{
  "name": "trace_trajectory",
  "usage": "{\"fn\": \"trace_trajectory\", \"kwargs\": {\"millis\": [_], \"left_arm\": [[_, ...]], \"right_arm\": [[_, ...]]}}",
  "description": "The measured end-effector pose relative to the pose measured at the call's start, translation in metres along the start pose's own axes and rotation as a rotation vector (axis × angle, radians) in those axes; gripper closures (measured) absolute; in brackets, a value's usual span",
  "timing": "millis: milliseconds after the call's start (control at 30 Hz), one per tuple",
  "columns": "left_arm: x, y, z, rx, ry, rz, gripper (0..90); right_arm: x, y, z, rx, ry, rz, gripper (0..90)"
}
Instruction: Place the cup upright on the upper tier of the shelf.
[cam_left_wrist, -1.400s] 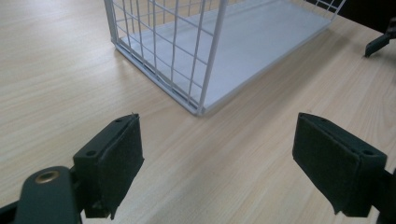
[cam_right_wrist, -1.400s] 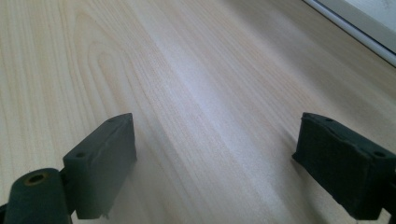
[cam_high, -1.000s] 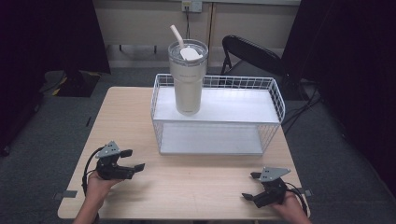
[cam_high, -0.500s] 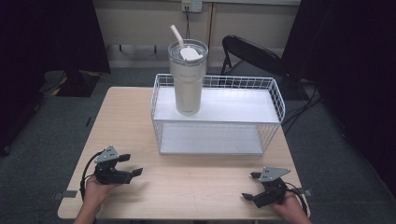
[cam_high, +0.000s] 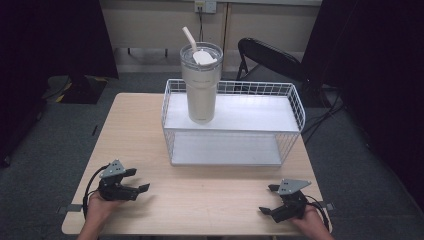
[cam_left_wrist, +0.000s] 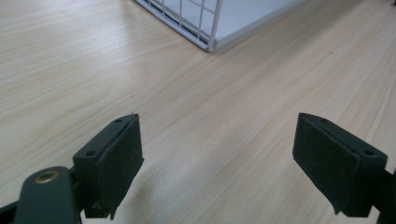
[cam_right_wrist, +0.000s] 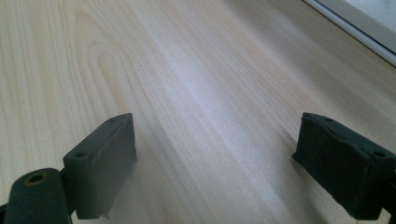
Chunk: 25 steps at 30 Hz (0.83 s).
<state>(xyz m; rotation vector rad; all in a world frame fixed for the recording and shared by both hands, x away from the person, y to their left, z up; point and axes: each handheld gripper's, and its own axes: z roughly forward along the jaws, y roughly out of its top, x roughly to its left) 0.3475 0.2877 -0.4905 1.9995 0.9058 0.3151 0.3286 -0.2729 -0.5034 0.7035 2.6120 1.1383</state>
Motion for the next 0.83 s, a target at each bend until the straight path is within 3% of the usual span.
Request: {"fn": "trace_trajectory", "kwargs": {"millis": [833], "left_arm": [[-0.0047,-0.0081,0.0042,0.106,0.040,0.096,15.5]], "right_arm": [[-0.0008,0.0004,0.0002,0.001,0.005,-0.005,11.7]]}}
